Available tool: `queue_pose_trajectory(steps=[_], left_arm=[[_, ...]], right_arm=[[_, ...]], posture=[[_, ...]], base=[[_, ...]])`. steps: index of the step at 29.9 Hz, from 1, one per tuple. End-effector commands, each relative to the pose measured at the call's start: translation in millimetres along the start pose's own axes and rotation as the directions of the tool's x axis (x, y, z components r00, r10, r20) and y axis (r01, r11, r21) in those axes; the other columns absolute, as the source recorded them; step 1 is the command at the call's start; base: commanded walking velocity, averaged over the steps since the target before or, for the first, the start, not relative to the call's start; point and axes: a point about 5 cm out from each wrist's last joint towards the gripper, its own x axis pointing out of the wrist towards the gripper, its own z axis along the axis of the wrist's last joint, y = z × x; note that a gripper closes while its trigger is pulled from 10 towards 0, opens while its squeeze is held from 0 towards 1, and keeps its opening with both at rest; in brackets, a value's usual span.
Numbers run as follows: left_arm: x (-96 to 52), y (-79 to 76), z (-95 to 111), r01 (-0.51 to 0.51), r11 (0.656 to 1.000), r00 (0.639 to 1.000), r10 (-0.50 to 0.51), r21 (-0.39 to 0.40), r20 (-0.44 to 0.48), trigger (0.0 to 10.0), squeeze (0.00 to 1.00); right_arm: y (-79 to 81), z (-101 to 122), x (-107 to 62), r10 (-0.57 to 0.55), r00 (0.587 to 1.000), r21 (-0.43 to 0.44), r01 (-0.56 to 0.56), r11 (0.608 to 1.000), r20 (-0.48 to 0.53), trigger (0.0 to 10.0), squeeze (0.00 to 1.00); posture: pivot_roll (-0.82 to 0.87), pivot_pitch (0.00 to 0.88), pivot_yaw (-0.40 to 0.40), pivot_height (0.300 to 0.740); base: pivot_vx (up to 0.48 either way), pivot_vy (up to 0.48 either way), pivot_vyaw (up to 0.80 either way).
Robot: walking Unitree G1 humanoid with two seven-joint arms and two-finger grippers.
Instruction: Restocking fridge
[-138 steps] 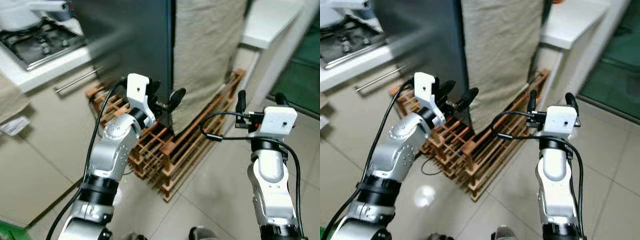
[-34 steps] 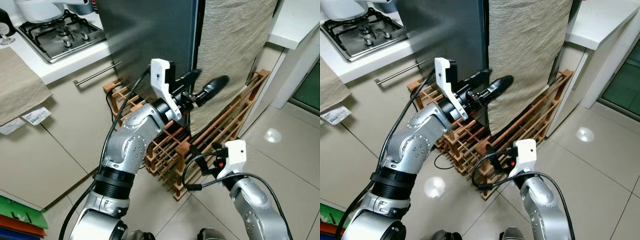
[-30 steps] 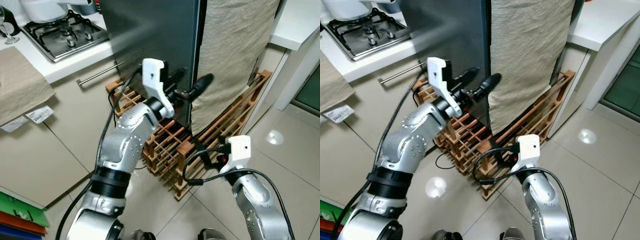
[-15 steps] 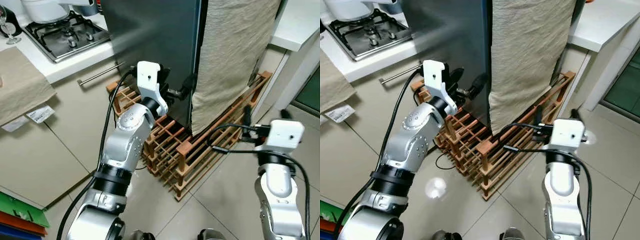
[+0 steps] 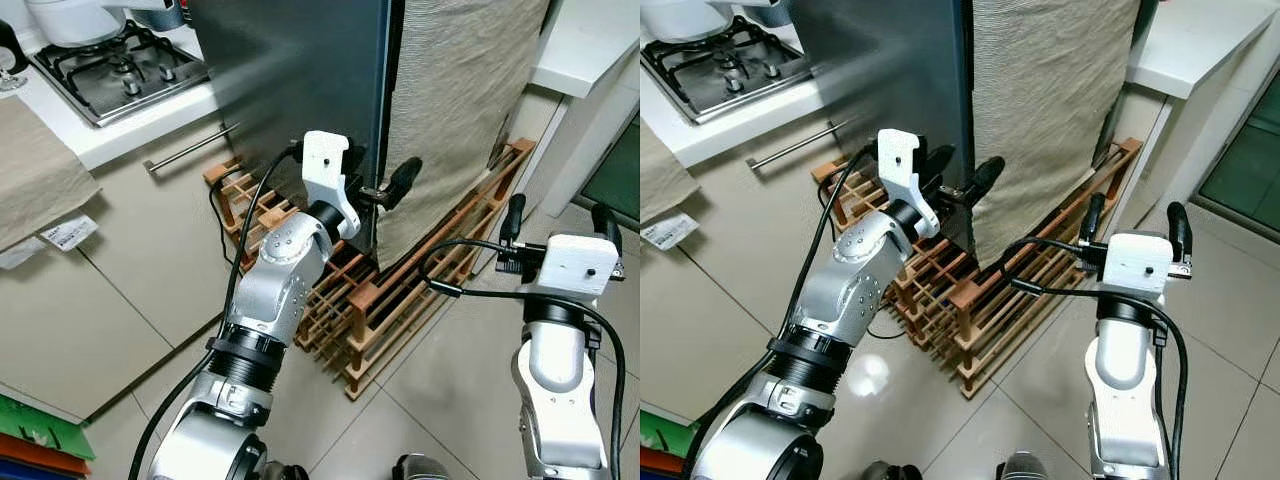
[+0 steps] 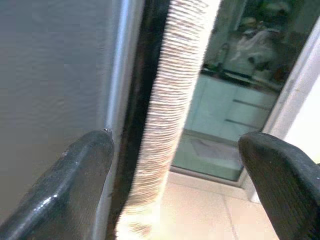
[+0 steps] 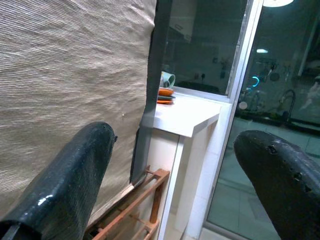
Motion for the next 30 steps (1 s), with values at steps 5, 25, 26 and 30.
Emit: queue_pose_trajectory(steps=[5, 25, 26, 30], left_arm=[[16.7, -22.7, 10, 0.101, 0.994, 0.995, -0.1, -0.033, 0.029, 10.0, 0.0], [35.0, -10.6, 8, -0.005, 0.996, 0.999, 0.008, -0.088, 0.031, 10.0, 0.0], [35.2, -11.8, 9, 0.002, 0.996, 0.999, 0.002, -0.088, 0.036, 10.0, 0.0], [35.0, -15.0, 11, 0.019, 0.996, 0.999, -0.015, -0.087, 0.044, 10.0, 0.0]], right_arm=[[0.5, 4, 1.2, -0.013, 1.0, 0.017, 0.013, 1.0, 0.017, 10.0, 0.44], [1.1, -10, -10.4, 0.104, 0.992, 0.079, -0.098, 0.992, -0.067, 10.0, 0.44], [1.0, -11, -11.2, 0.11, 0.991, 0.079, -0.104, 0.991, -0.073, 10.0, 0.44], [0.2, -53, -31.9, 0.18, 0.957, 0.067, -0.169, 0.983, -0.227, 10.0, 0.44]], posture=[[-0.24, 0.077, 0.11, 0.732], [-0.27, 0.089, 0.116, 0.732], [-0.27, 0.089, 0.116, 0.732], [-0.27, 0.089, 0.12, 0.732]], base=[[0.0, 0.0, 0.0], [0.0, 0.0, 0.0], [0.0, 0.0, 0.0], [0.0, 0.0, 0.0]])
